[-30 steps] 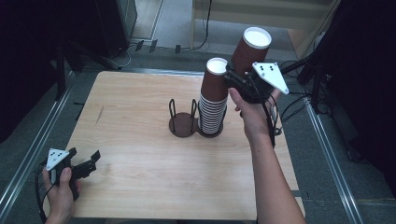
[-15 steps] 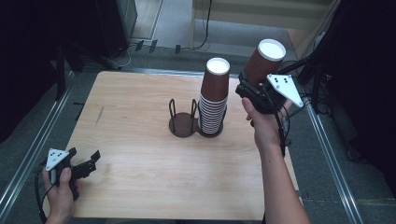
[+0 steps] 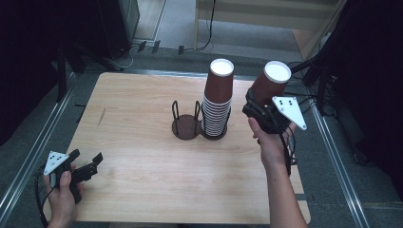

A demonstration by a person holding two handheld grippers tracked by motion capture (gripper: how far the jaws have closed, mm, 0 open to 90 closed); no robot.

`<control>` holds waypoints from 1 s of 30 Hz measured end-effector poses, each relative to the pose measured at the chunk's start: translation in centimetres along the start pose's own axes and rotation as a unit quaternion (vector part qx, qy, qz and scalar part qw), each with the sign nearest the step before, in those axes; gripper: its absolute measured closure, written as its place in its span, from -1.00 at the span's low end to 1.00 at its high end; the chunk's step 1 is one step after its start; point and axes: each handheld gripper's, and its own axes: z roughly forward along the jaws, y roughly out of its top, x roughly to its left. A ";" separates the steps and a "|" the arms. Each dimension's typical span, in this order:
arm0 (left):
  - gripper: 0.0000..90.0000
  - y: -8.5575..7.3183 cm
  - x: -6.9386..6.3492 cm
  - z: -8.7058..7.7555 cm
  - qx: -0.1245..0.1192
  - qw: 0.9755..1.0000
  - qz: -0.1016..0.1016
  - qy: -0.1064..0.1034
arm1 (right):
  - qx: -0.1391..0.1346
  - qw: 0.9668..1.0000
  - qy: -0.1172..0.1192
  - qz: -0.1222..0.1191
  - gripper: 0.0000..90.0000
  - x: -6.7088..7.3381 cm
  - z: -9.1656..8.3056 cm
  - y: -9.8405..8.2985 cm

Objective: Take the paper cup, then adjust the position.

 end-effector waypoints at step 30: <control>-0.89 3.3 -4.5 0.3 -0.005 0.997 0.047 -0.068 | 0.051 0.999 -0.011 0.007 -0.77 -1.0 -4.8 -8.2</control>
